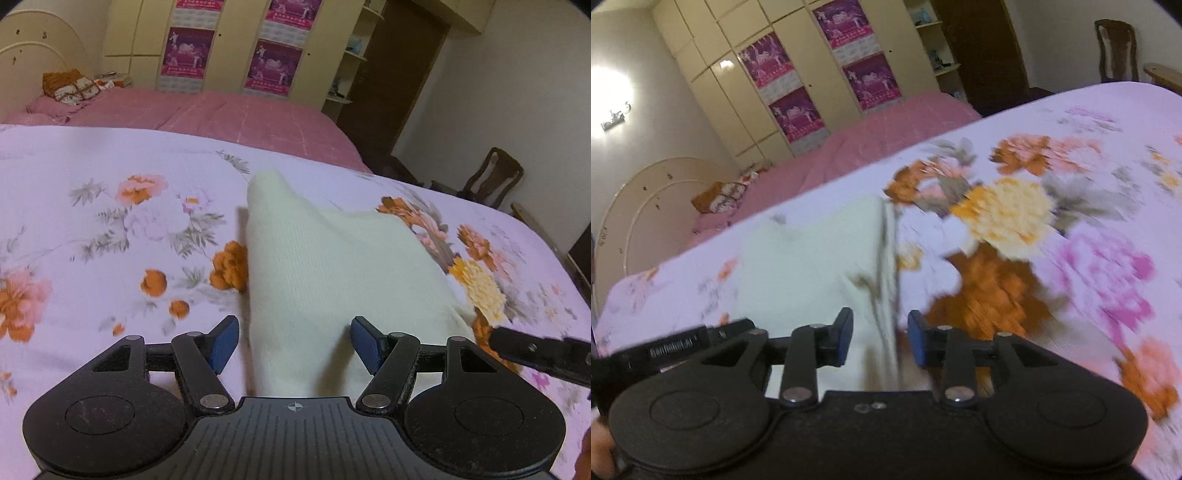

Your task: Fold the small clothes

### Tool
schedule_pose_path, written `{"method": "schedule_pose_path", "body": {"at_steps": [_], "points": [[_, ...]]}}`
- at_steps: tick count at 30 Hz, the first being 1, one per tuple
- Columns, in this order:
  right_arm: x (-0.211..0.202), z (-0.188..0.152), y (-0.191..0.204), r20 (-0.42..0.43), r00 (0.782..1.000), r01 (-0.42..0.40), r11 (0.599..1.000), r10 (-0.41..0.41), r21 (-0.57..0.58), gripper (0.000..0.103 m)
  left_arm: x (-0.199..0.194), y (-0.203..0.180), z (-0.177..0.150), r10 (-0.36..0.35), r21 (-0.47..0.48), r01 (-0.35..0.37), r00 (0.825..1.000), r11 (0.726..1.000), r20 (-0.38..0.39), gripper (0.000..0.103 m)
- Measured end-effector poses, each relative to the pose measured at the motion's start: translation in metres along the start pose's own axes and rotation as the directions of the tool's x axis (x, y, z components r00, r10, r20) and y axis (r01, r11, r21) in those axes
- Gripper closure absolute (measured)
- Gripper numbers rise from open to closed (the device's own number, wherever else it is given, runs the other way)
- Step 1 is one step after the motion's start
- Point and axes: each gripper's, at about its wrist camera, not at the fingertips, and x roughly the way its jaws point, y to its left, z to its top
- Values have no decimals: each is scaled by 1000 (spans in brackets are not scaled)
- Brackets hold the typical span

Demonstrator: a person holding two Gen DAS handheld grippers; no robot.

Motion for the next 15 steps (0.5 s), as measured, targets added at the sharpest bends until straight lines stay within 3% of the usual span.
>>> {"method": "schedule_pose_path", "body": {"at_steps": [3,7,15], "points": [[27,12,7,-21,999,-27,1000,27,0,63,9,3,6,4,-13,-4,1000,1000,-3,36],[57,22,13,-40,999,-30,1000,30,-7,52,12,5,12,6,-19,-6,1000,1000,19,36],[90,26,23,-58,998,-35,996,30,-77,64,31,16,23,8,-77,-7,1000,997,15,36]]}}
